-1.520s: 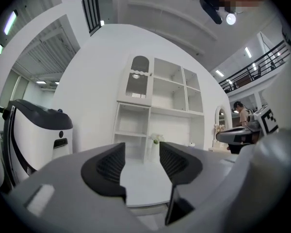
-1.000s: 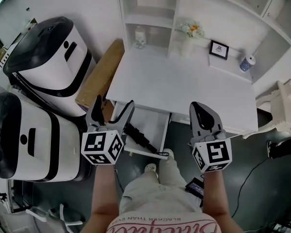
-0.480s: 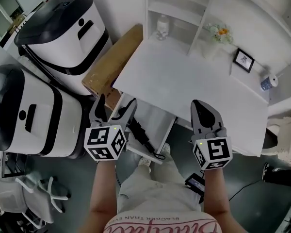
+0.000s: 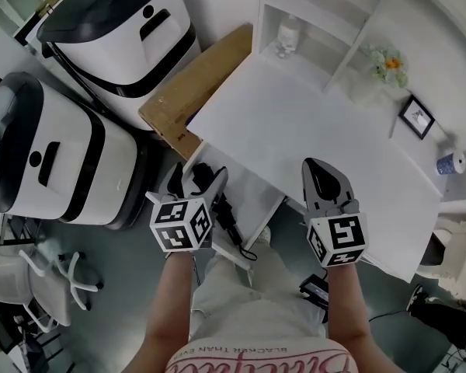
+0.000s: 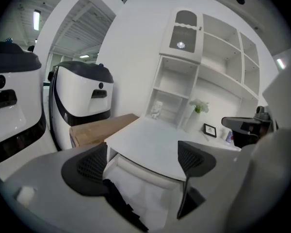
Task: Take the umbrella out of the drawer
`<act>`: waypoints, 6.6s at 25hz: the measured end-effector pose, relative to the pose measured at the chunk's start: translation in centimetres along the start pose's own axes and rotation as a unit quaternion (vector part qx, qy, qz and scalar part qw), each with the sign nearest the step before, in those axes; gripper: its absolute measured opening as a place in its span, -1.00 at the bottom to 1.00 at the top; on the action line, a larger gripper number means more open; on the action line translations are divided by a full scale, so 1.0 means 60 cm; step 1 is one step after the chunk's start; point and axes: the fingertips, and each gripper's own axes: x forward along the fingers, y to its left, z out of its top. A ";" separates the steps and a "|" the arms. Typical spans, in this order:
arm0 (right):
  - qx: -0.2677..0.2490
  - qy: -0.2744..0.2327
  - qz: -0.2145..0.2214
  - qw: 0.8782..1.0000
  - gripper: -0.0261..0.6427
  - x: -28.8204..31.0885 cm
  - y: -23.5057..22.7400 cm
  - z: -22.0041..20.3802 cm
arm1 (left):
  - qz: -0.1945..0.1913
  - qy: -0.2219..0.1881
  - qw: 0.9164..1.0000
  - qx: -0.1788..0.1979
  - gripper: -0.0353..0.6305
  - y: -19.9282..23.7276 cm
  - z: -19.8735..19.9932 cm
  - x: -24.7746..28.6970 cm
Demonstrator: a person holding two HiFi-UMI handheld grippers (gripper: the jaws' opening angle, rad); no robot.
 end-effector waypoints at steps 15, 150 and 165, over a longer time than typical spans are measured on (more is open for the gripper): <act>0.015 0.068 0.057 0.996 -0.90 0.052 0.005 -0.103 | 0.074 0.145 0.975 -0.149 0.49 0.040 -0.217 0.066; -0.016 -0.072 -0.048 0.996 -0.90 -0.023 0.011 0.158 | 0.025 -0.061 0.996 0.063 -0.09 0.041 0.164 -0.055; -0.019 -0.106 -0.123 0.987 -0.90 -0.075 0.027 0.194 | -0.066 -0.221 0.954 0.190 -0.09 -0.036 0.308 -0.147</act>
